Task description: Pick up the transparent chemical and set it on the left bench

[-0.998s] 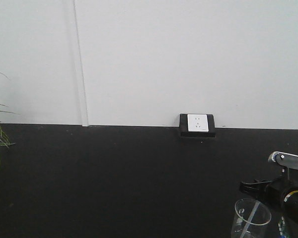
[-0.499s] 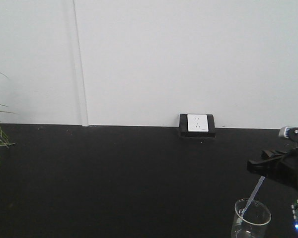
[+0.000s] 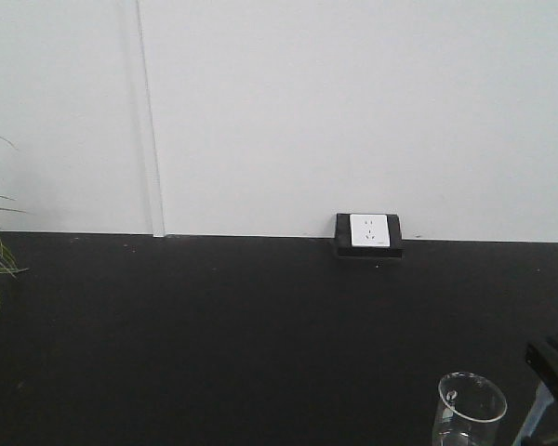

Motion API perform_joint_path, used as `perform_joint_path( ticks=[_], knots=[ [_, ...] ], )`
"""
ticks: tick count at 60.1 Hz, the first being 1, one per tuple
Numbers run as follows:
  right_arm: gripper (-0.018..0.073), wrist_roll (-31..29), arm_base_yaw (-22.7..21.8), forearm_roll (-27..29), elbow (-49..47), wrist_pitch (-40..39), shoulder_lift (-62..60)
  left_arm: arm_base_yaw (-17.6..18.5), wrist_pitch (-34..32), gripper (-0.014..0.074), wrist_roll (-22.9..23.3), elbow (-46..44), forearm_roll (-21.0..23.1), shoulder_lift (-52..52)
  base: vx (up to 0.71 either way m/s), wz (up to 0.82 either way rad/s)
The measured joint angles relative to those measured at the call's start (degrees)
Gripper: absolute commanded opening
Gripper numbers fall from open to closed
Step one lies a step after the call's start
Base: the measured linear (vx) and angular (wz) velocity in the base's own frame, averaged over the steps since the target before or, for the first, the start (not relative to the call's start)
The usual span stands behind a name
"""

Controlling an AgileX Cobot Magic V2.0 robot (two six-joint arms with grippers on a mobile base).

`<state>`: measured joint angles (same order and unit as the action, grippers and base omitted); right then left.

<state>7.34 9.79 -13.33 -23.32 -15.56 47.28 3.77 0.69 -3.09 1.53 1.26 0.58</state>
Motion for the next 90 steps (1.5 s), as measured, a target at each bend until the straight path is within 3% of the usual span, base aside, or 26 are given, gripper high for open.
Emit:
perform_joint_path(
  ticks=[22, 90],
  knots=[
    [-0.0003, 0.0, 0.0, 0.0, 9.1, 1.5, -12.4, 0.0, 0.0, -0.0003, 0.0, 0.0, 0.0, 0.0, 0.00, 0.00],
    [-0.0003, 0.0, 0.0, -0.1, 10.5, 3.4, -12.8, 0.0, 0.0, -0.0003, 0.0, 0.0, 0.0, 0.0, -0.06, 0.03]
  ],
)
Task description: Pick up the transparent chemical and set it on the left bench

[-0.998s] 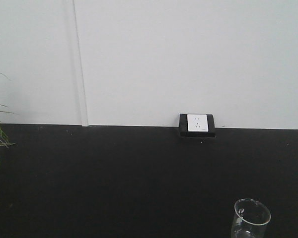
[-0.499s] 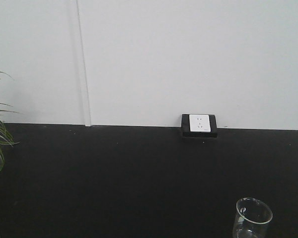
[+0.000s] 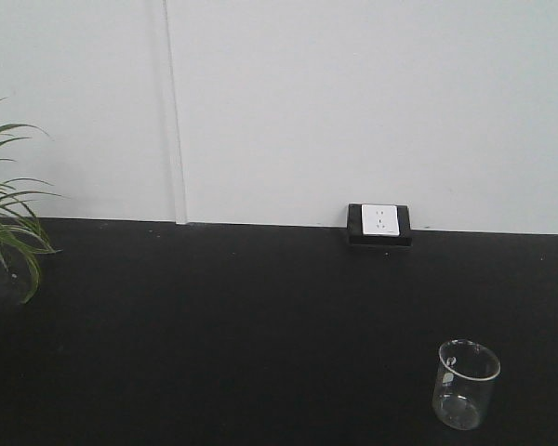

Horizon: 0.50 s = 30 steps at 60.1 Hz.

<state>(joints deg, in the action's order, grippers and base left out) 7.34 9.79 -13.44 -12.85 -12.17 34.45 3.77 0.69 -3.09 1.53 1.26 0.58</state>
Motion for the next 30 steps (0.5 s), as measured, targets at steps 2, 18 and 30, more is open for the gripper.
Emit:
perform_joint_path(
  ticks=[2, 18, 30],
  knots=[
    [-0.0003, 0.0, 0.0, 0.0, 0.0, 0.0, 0.0, 0.0, 0.0, -0.0003, 0.0, 0.0, 0.0, 0.0, -0.25, 0.06],
    [-0.0003, 0.0, 0.0, 0.0, 0.0, 0.0, 0.0, 0.0, 0.0, -0.0003, 0.0, 0.0, 0.0, 0.0, -0.28, -0.01],
    [-0.0003, 0.0, 0.0, 0.0, 0.0, 0.1, 0.0, 0.0, 0.0, -0.0003, 0.0, 0.0, 0.0, 0.0, -0.34, -0.12]
  ],
)
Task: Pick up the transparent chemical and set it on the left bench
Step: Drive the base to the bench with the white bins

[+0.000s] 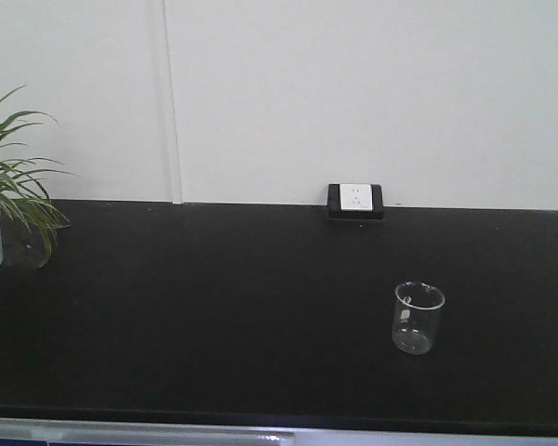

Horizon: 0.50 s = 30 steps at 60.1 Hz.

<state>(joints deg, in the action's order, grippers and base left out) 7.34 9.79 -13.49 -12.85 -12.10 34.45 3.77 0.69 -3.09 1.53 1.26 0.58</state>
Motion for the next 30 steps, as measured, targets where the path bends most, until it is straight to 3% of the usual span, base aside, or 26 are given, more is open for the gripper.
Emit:
perform_joint_path(
  ticks=[16, 30],
  knots=[
    [-0.0003, 0.0, 0.0, 0.0, 0.0, 0.9, 0.0, 0.0, 0.0, -0.0003, 0.0, 0.0, 0.0, 0.0, -0.36, -0.04],
    [-0.0003, 0.0, 0.0, 0.0, 0.0, 0.9, 0.0, 0.0, 0.0, -0.0003, 0.0, 0.0, 0.0, 0.0, -0.32, 0.17]
  ],
)
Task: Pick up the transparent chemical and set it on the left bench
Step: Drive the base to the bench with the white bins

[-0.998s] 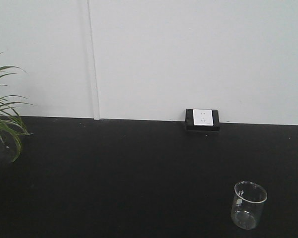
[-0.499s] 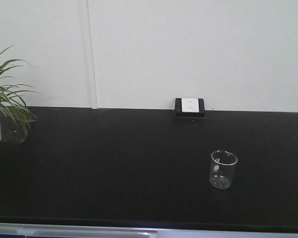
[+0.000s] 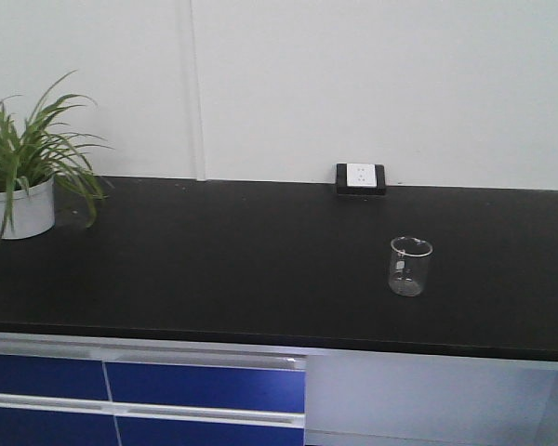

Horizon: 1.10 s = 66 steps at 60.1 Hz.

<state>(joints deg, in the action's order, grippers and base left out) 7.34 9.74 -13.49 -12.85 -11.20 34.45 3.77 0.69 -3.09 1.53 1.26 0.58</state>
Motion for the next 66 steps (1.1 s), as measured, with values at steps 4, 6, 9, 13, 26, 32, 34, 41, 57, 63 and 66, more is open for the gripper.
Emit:
perform_joint_path(
  ticks=[4, 6, 9, 13, 26, 32, 34, 41, 57, 63, 66],
  knots=[
    [-0.0003, 0.0, 0.0, 0.0, 0.0, 0.0, 0.0, 0.0, 0.0, -0.0003, 0.0, 0.0, 0.0, 0.0, -0.26, 0.36],
    [-0.0003, 0.0, 0.0, 0.0, 0.0, 0.0, 0.0, 0.0, 0.0, -0.0003, 0.0, 0.0, 0.0, 0.0, -0.24, 0.46],
    [-0.0003, 0.0, 0.0, 0.0, 0.0, 0.0, 0.0, 0.0, 0.0, -0.0003, 0.0, 0.0, 0.0, 0.0, -0.23, 0.51],
    [-0.0003, 0.0, 0.0, 0.0, 0.0, 0.0, 0.0, 0.0, 0.0, -0.0003, 0.0, 0.0, 0.0, 0.0, -0.20, 0.63],
    [-0.0003, 0.0, 0.0, 0.0, 0.0, 0.0, 0.0, 0.0, 0.0, -0.0003, 0.0, 0.0, 0.0, 0.0, -0.17, 0.80],
    [-0.0003, 0.0, 0.0, 0.0, 0.0, 0.1, 0.0, 0.0, 0.0, -0.0003, 0.0, 0.0, 0.0, 0.0, -0.14, 0.95],
    [-0.0003, 0.0, 0.0, 0.0, 0.0, 0.1, 0.0, 0.0, 0.0, -0.0003, 0.0, 0.0, 0.0, 0.0, -0.13, 0.99],
    [-0.0003, 0.0, 0.0, 0.0, 0.0, 0.1, 0.0, 0.0, 0.0, -0.0003, 0.0, 0.0, 0.0, 0.0, -0.11, 1.02],
    [-0.0003, 0.0, 0.0, 0.0, 0.0, 0.1, 0.0, 0.0, 0.0, -0.0003, 0.0, 0.0, 0.0, 0.0, -0.04, 1.07],
    [-0.0003, 0.0, 0.0, 0.0, 0.0, 0.1, 0.0, 0.0, 0.0, -0.0003, 0.0, 0.0, 0.0, 0.0, 0.03, 1.05],
    [-0.0003, 0.0, 0.0, 0.0, 0.0, 0.1, 0.0, 0.0, 0.0, -0.0003, 0.0, 0.0, 0.0, 0.0, 0.05, 1.01]
  ],
)
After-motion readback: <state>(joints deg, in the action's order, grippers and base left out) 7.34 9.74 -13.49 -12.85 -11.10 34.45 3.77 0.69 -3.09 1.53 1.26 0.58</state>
